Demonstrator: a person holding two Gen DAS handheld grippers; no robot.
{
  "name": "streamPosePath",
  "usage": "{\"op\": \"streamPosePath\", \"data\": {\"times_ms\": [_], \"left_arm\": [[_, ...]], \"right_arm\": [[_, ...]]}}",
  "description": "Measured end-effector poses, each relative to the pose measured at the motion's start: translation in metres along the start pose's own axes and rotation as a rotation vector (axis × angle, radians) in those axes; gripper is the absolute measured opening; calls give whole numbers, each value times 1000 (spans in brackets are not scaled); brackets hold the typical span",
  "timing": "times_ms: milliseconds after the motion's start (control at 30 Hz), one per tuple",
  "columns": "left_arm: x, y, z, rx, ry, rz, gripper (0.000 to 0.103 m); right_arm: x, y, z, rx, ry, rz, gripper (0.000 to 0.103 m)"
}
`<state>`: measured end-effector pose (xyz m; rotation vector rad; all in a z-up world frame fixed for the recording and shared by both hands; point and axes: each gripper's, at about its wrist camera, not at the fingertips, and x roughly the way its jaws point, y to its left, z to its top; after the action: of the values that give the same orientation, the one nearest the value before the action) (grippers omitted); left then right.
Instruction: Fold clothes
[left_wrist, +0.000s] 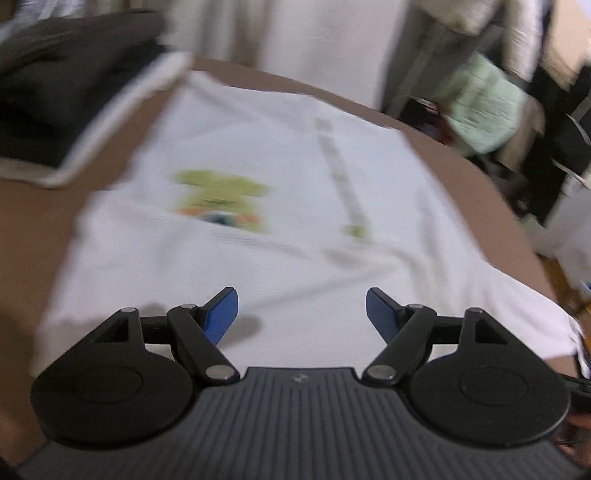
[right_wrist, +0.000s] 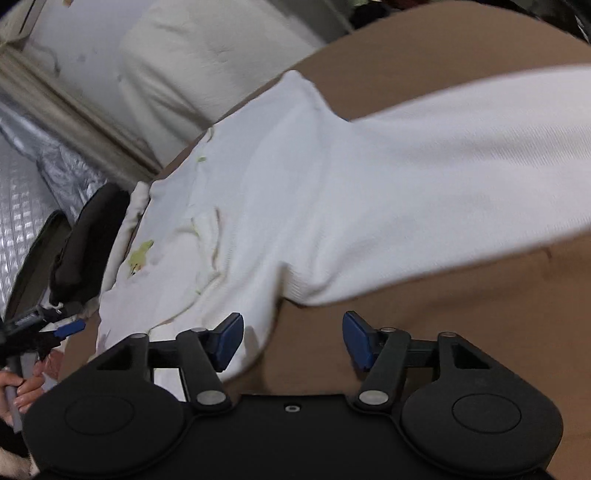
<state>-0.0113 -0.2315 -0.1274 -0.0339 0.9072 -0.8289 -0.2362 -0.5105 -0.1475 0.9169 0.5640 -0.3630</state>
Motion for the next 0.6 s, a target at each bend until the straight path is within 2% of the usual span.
{"op": "streamPosePath", "data": {"times_ms": [133, 200, 233, 267, 300, 433, 533, 600], "left_arm": [[45, -55, -13, 34, 87, -121, 76], [64, -73, -20, 65, 121, -123, 76], [72, -80, -22, 84, 137, -119, 76], [77, -85, -24, 95, 150, -114, 76], [80, -89, -27, 100, 161, -111, 76], [82, -93, -40, 150, 243, -95, 76], [84, -87, -54, 201, 304, -21, 76], [83, -87, -59, 218, 307, -12, 76]], "right_arm": [[16, -20, 1, 154, -83, 63, 73], [28, -25, 5, 214, -137, 74, 73], [31, -24, 8, 234, -168, 49, 70], [34, -23, 11, 251, -199, 20, 51], [33, -18, 15, 233, -229, -56, 7], [4, -14, 22, 78, -290, -205, 7], [-19, -11, 28, -41, -333, -312, 3], [-13, -27, 26, 7, -276, -283, 3]]}}
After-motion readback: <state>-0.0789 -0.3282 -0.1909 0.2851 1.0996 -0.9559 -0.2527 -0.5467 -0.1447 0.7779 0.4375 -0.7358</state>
